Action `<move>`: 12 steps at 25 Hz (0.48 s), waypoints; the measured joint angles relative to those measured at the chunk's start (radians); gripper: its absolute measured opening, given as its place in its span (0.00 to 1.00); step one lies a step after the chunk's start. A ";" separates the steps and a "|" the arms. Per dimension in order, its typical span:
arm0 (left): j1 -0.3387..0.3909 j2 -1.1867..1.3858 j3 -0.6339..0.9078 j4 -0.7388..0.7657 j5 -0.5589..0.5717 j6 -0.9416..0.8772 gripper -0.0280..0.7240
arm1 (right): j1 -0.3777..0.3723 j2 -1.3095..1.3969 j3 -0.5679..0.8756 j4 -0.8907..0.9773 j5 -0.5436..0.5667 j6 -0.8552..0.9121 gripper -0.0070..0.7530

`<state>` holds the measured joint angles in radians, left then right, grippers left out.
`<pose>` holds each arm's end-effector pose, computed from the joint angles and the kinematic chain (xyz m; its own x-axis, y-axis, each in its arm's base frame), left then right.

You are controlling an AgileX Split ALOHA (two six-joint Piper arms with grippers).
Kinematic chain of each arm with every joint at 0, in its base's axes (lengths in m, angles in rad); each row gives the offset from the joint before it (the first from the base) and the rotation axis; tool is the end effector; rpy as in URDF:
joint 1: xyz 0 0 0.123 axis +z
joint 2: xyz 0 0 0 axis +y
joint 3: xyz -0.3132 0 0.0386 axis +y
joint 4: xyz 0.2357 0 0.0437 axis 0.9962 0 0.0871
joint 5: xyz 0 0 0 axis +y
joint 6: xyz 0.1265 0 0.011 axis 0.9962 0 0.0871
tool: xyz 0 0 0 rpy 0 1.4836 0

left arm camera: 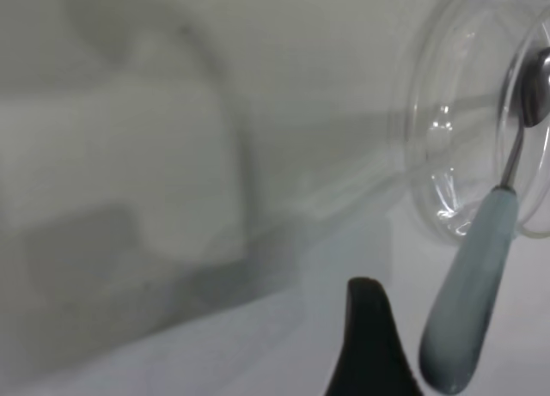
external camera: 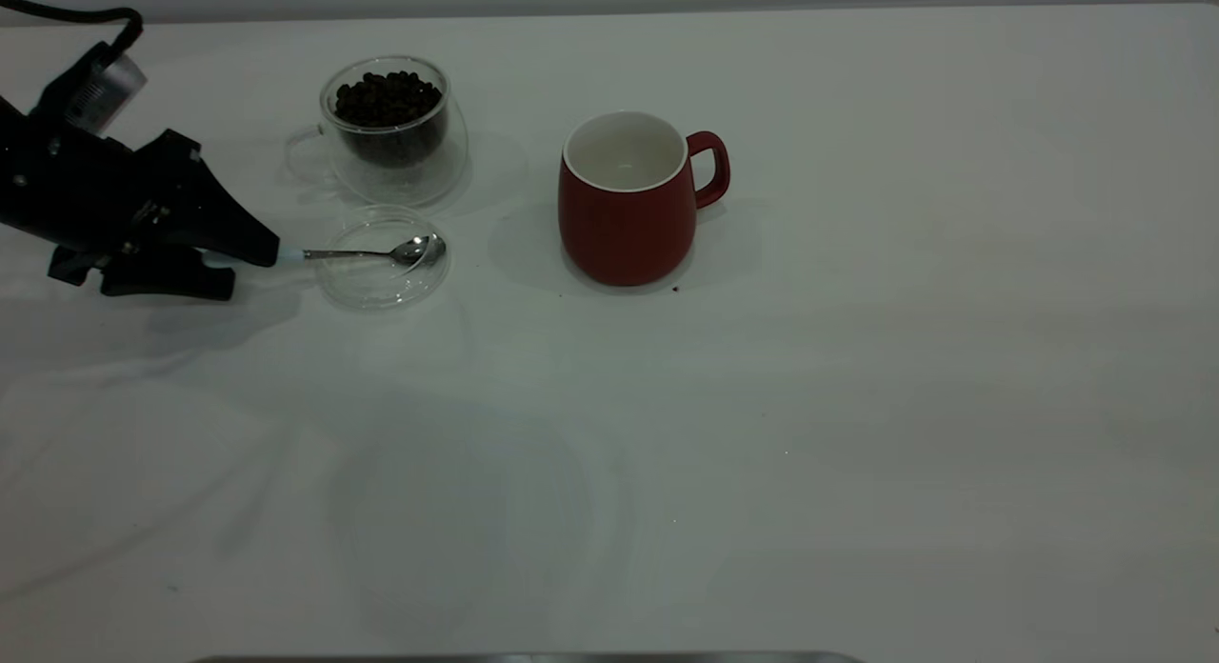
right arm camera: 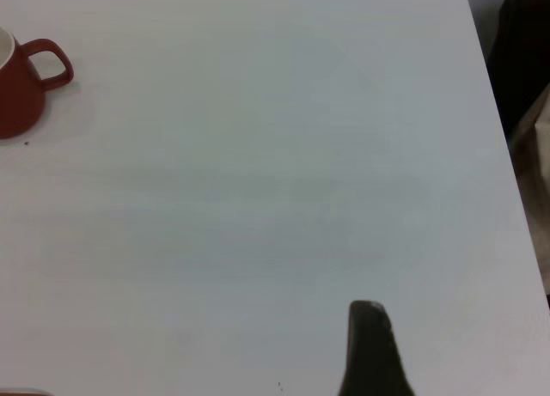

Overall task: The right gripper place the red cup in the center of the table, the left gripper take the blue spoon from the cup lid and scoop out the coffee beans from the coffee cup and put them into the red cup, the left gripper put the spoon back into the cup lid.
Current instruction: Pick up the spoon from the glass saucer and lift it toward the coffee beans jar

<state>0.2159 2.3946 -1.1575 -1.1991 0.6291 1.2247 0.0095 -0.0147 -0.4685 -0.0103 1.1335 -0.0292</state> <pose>0.3975 0.0159 -0.0057 -0.9683 -0.1242 -0.2166 0.0072 0.8532 -0.5215 -0.0180 -0.0014 0.2374 -0.5334 -0.0386 -0.8450 -0.0195 0.9993 -0.0334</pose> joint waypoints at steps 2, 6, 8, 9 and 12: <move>-0.004 0.000 0.000 -0.001 -0.007 0.000 0.80 | 0.000 0.000 0.000 0.000 0.000 0.000 0.71; -0.007 0.000 0.000 -0.036 -0.026 0.001 0.80 | 0.000 0.000 0.000 0.000 0.000 0.000 0.71; -0.007 0.000 0.000 -0.056 -0.029 0.001 0.80 | 0.000 0.000 0.000 0.000 0.000 0.000 0.71; -0.007 0.000 0.000 -0.067 -0.029 0.001 0.80 | 0.000 0.000 0.000 0.000 0.000 0.000 0.71; -0.007 0.000 0.000 -0.071 -0.029 0.001 0.76 | 0.000 0.000 0.000 0.000 0.000 0.000 0.71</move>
<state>0.2094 2.3946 -1.1575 -1.2705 0.5999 1.2259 0.0095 -0.0147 -0.4685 -0.0103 1.1335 -0.0292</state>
